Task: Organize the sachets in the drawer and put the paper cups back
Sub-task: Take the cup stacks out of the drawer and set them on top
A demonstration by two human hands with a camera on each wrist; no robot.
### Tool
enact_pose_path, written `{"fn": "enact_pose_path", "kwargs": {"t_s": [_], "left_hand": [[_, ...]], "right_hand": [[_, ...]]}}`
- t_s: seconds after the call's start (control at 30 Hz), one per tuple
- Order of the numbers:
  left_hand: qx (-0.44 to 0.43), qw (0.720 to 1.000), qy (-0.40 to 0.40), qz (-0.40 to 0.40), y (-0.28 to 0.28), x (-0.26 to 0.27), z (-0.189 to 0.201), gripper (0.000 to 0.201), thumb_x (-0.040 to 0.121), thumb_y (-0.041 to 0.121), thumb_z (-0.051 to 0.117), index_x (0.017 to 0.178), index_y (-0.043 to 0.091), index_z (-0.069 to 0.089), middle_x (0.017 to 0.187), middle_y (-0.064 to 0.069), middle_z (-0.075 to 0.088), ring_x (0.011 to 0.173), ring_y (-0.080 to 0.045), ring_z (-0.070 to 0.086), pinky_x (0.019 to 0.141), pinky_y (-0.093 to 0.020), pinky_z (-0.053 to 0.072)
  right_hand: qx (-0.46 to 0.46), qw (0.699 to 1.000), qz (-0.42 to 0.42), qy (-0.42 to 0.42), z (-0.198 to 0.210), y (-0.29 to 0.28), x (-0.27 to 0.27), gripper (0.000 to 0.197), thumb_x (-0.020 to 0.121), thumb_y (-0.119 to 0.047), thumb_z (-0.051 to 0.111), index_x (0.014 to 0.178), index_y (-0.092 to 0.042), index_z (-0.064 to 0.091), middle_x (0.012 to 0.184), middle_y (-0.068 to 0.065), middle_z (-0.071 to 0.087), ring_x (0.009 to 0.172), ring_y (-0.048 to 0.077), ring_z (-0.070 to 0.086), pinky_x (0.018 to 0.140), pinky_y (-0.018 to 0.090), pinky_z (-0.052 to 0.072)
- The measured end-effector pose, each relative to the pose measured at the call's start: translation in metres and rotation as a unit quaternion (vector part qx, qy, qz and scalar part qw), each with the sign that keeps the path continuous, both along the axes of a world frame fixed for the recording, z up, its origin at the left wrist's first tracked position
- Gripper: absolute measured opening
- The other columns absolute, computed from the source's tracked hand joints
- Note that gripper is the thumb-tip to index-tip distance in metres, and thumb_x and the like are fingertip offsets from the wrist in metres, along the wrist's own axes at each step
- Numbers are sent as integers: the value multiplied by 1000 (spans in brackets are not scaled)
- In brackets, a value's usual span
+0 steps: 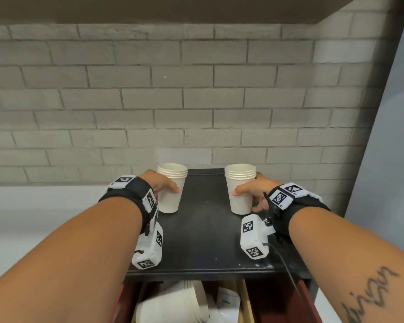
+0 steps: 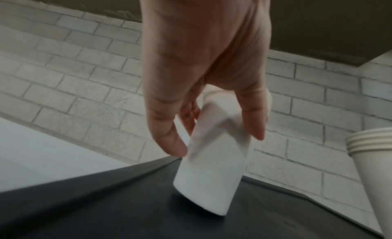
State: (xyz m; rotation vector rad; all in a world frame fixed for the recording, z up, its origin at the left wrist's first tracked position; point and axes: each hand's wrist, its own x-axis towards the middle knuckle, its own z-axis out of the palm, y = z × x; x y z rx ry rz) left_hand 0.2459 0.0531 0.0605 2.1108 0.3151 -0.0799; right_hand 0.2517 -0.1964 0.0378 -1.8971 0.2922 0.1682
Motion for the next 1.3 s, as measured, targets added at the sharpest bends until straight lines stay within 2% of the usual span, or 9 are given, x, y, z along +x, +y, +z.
{"fn": "enact_pose_path", "kwargs": {"t_s": [0.13, 0.27, 0.4, 0.53, 0.67, 0.77, 1.0, 1.13, 1.3], "left_hand": [[64, 997, 51, 11, -1, -5, 0, 62, 78, 19, 74, 129, 0, 46, 129, -19, 53, 119, -32, 53, 100, -37, 45], [81, 995, 60, 6, 0, -27, 3, 61, 81, 18, 70, 132, -3, 44, 136, -23, 47, 123, -34, 51, 76, -34, 46], [98, 995, 27, 21, -1, -61, 5, 53, 86, 16, 65, 130, -5, 44, 131, -22, 50, 118, -35, 52, 93, -36, 45], [116, 992, -38, 17, -4, -92, -3, 19, 82, 12, 67, 87, -3, 57, 91, -15, 53, 78, -26, 53, 56, -27, 41], [111, 993, -43, -25, -15, -119, -20, 20, 80, 13, 65, 92, -3, 60, 74, -11, 53, 64, -23, 51, 49, -20, 42], [88, 993, 24, -70, -29, -143, -38, 15, 80, 7, 62, 67, 2, 57, 60, -9, 55, 47, -16, 50, 35, -12, 38], [326, 925, 35, -192, -51, -167, -45, 11, 83, 15, 60, 80, 5, 63, 77, -9, 58, 71, -23, 54, 63, -27, 43], [427, 869, 83, -238, -57, -170, -76, 45, 91, 27, 57, 130, 6, 52, 135, -10, 51, 123, -26, 50, 100, -32, 41], [396, 886, 60, -233, -50, -162, -113, 54, 80, 30, 70, 126, 9, 54, 124, -9, 59, 112, -25, 57, 95, -31, 48]], "right_hand": [[-81, 994, 36, 60, -3, -7, -7, 58, 63, -8, 79, 116, -9, 54, 105, 12, 58, 97, 25, 56, 84, 41, 45], [-199, 976, 49, 72, 8, -17, -29, 23, 73, -13, 75, 85, -5, 57, 77, 8, 49, 80, 20, 51, 86, 31, 47], [-287, 954, 68, 44, 20, -17, -70, 25, 83, -23, 68, 95, -3, 59, 88, 9, 56, 78, 19, 53, 66, 24, 45], [-308, 939, 147, 24, 25, -7, -114, 40, 84, -27, 68, 114, -2, 60, 107, 10, 66, 99, 20, 63, 97, 32, 49], [-390, 882, 266, -10, 29, 15, -165, 36, 86, -33, 62, 112, -9, 63, 88, -3, 64, 88, 14, 60, 75, 21, 45], [-451, 820, 353, 2, 21, 32, -199, 37, 85, -40, 62, 111, -15, 64, 78, -7, 59, 82, 11, 57, 73, 22, 43], [-524, 695, 485, 78, -18, 57, -241, 49, 83, -47, 61, 118, -14, 60, 116, 7, 63, 108, 27, 59, 95, 42, 49], [-522, 686, 504, 62, -26, 58, -251, 48, 85, -47, 60, 122, -16, 58, 119, 7, 61, 109, 25, 57, 96, 42, 48], [-538, 682, 493, 46, -23, 48, -254, 50, 86, -46, 59, 122, -12, 58, 125, 12, 59, 115, 30, 55, 98, 44, 46]]}}
